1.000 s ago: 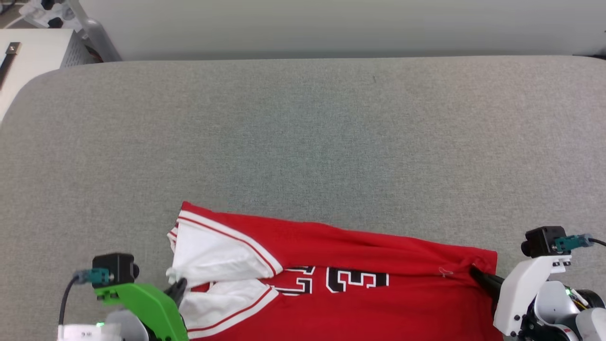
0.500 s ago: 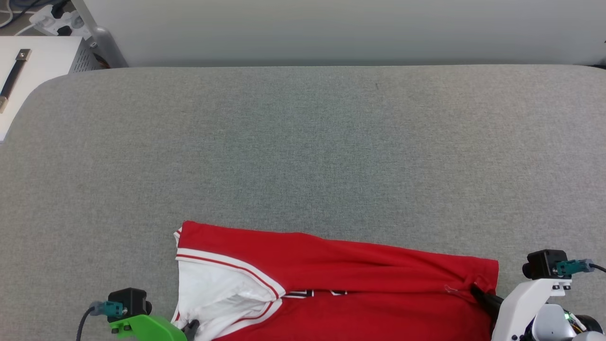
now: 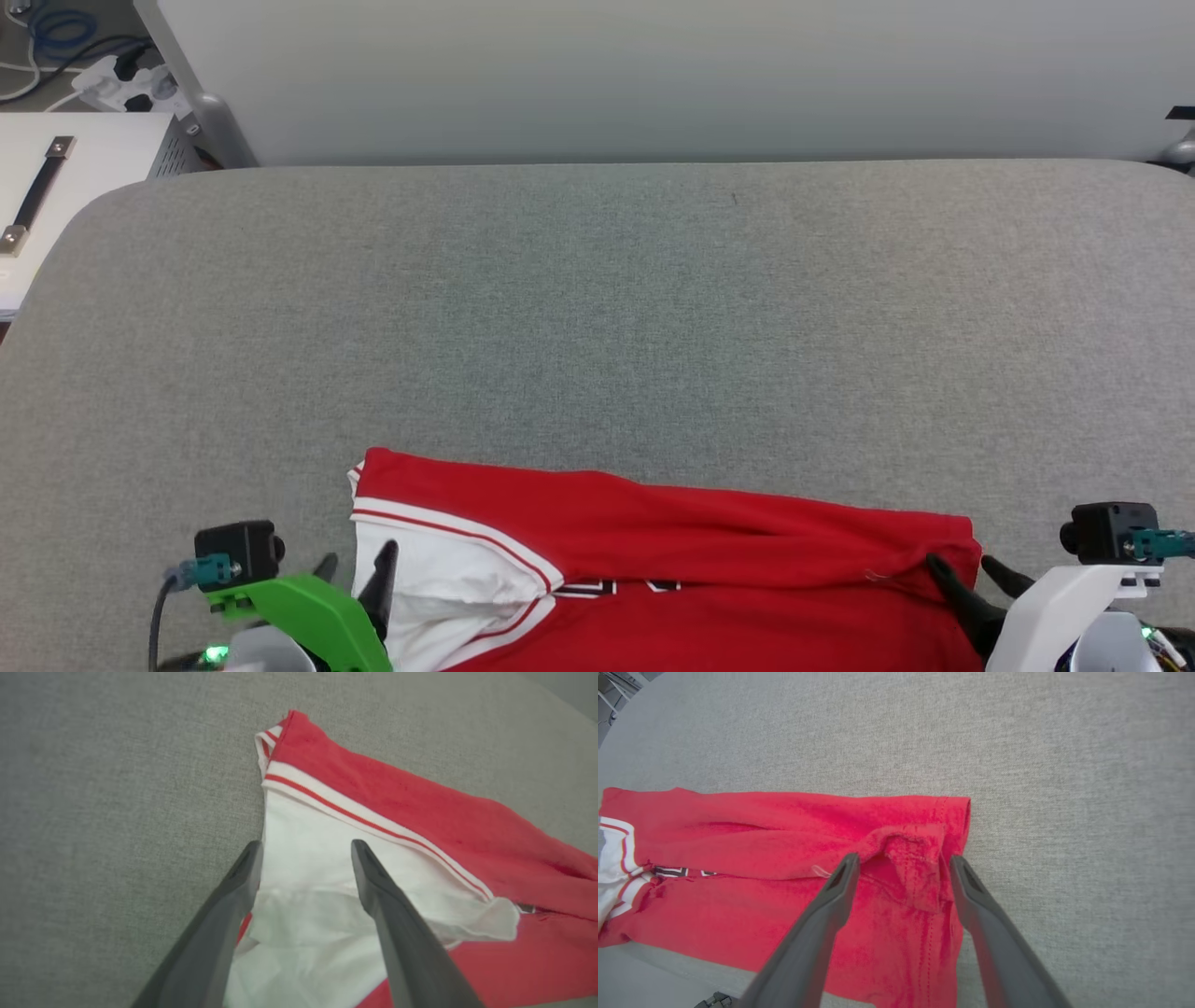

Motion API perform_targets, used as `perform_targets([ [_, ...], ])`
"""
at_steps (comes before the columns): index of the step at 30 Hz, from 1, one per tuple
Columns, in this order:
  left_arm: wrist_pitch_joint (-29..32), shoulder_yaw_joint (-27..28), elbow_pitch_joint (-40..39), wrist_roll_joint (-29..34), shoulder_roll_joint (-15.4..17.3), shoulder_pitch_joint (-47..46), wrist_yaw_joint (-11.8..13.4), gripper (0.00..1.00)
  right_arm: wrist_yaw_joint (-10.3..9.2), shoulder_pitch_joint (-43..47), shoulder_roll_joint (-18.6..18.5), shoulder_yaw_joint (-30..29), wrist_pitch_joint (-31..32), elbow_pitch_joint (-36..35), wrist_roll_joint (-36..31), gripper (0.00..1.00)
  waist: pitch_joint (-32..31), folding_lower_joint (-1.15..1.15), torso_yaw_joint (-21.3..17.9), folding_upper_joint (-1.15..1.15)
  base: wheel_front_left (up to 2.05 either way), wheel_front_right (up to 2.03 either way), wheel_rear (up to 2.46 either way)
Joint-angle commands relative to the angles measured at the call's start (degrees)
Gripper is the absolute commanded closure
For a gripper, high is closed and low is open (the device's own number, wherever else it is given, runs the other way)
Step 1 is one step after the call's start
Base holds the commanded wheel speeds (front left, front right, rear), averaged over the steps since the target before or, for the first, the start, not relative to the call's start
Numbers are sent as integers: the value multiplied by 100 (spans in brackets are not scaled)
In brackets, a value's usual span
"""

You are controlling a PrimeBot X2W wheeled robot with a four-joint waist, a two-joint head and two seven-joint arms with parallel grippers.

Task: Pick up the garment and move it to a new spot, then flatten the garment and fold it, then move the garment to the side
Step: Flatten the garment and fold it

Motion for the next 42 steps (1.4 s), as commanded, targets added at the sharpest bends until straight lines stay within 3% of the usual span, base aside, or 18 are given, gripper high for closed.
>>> perform_targets([
  [1, -189, 68, -72, 176, 43, -152, 78, 0, -5, 74, 19, -60, 48, -172, -77, 0, -37, 0, -16, 0, 0, 0, 0],
  [6, -827, 201, -437, 597, 10, -304, 294, 0, -5, 131, 77, -375, 317, -639, -191, 0, -42, 0, -25, 0, 0, 0, 0],
  [13, -1702, 144, -1059, 1479, -21, -646, 548, 0, -5, 63, 49, -811, 876, -717, -250, 0, 144, 0, 129, 0, 0, 0, 0],
  [21, -1963, 10, -1467, 2077, -125, -829, 759, 0, -5, -148, 50, -688, 980, -581, -172, 0, 540, 0, 344, 0, 0, 0, 0],
  [34, -2022, -28, -1445, 2300, -178, -878, 874, 0, -5, 20, 159, -278, 1276, 83, 82, 0, 806, 0, 421, 0, 0, 0, 0],
  [35, -2026, -19, -1448, 2306, -179, -879, 883, 0, -5, 16, 163, -227, 1296, 121, 104, 36, 807, 0, 412, 0, 0, 0, 0],
  [36, -2028, -15, -1447, 2309, -179, -877, 888, 0, -5, 14, 162, -192, 1308, 144, 116, 60, 806, 0, 409, 0, 0, 0, 0],
  [37, -2028, -17, -1432, 2321, -166, -876, 893, 0, -5, 7, 159, -165, 1301, 160, 123, 100, 803, 0, 405, 0, 0, 0, 0],
  [42, -2023, -26, -1373, 2322, -144, -842, 904, 0, -5, -59, 117, -105, 1212, 163, 114, 100, 710, 0, 375, 0, 0, 0, 0],
])
